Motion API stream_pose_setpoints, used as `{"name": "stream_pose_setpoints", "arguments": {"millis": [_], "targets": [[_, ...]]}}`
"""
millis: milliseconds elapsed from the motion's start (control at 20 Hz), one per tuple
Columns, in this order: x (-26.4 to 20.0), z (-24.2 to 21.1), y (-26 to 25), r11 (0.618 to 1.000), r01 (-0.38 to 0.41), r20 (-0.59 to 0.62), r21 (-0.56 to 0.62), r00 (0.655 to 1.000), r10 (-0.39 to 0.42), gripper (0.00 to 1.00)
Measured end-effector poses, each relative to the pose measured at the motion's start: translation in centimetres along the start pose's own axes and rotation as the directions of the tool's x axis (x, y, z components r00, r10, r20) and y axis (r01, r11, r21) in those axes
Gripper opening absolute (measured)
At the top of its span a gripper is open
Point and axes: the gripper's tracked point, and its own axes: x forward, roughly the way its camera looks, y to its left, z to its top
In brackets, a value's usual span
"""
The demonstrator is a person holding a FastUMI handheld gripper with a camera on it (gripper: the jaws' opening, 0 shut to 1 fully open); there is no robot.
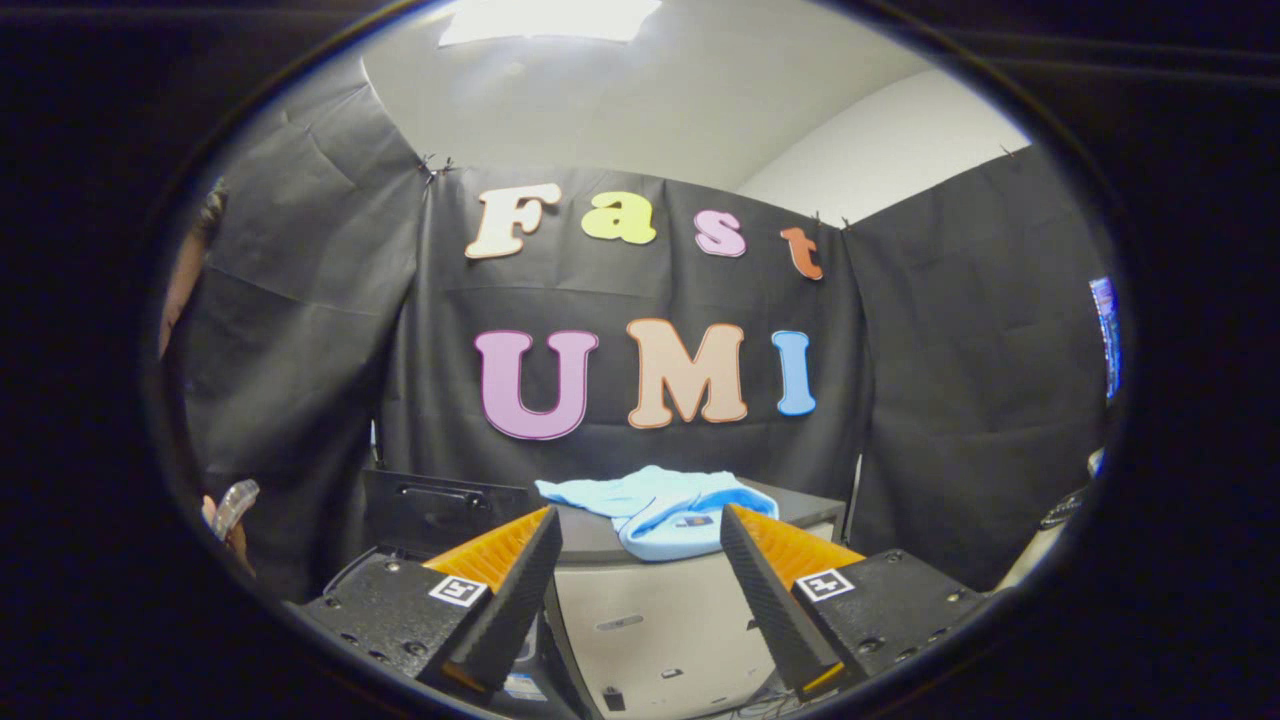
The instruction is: Put the clothes into the washing machine and then close the washing machine lid.
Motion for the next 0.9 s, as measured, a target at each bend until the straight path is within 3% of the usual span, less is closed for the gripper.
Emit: {"name": "stream_pose_setpoints", "arguments": {"millis": [250, 450, 600, 900], "targets": [[6.9, 2.0, 0.3, 1.000, 0.000, -0.031, -0.001, 1.000, 0.000, 0.96], [12.5, 2.7, -1.7, 0.998, 0.054, -0.052, 0.024, 0.997, -0.052, 0.96], [16.1, -0.4, -5.0, 0.989, 0.143, -0.160, -0.022, 0.977, -0.145, 0.96], [20.7, -7.8, -6.1, 0.982, 0.191, -0.316, 0.008, 0.932, -0.179, 0.96]]}}
